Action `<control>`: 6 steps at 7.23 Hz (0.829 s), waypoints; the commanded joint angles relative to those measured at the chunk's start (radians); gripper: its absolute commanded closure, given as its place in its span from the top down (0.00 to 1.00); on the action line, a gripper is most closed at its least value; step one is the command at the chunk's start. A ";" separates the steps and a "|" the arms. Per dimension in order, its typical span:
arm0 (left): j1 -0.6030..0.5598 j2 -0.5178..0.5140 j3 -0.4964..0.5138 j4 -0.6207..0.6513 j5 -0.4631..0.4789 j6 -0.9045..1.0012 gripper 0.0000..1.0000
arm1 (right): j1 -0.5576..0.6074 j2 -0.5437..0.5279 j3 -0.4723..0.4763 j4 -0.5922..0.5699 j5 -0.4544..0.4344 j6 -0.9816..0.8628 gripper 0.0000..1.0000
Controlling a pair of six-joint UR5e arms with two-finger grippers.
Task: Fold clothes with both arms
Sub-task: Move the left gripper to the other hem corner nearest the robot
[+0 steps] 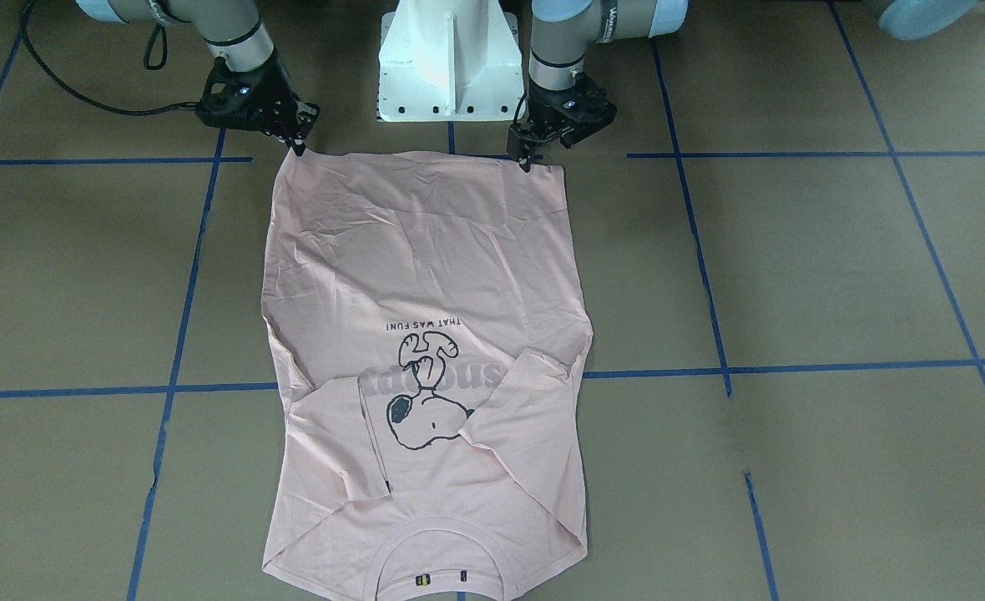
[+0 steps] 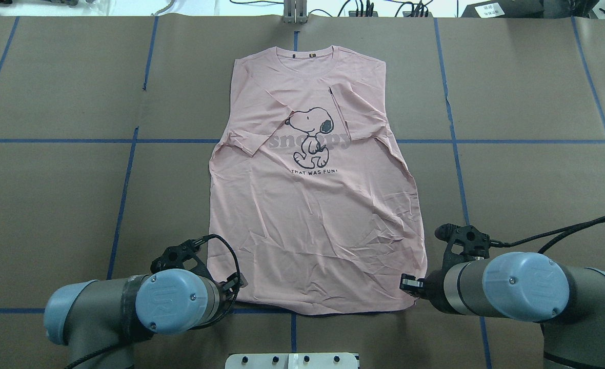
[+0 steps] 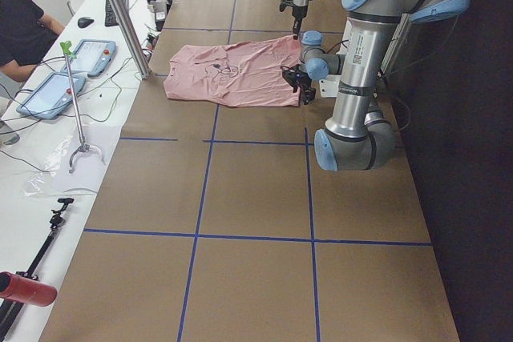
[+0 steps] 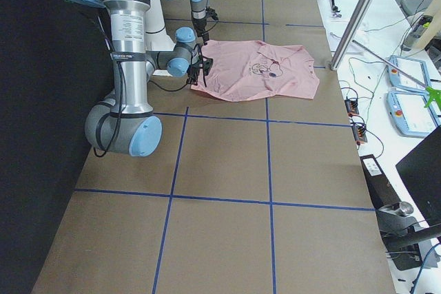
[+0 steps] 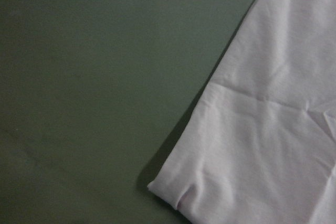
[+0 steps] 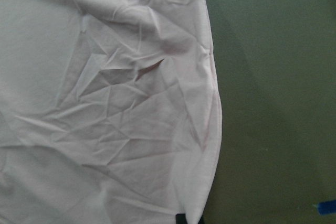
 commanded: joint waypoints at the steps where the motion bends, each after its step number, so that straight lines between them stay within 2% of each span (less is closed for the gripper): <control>1: 0.000 0.011 0.002 0.000 0.001 -0.005 0.93 | 0.000 0.001 0.002 0.000 0.001 0.000 0.00; 6: -0.014 0.009 0.012 0.000 0.001 -0.003 0.89 | 0.004 0.001 0.002 0.000 0.002 0.000 0.00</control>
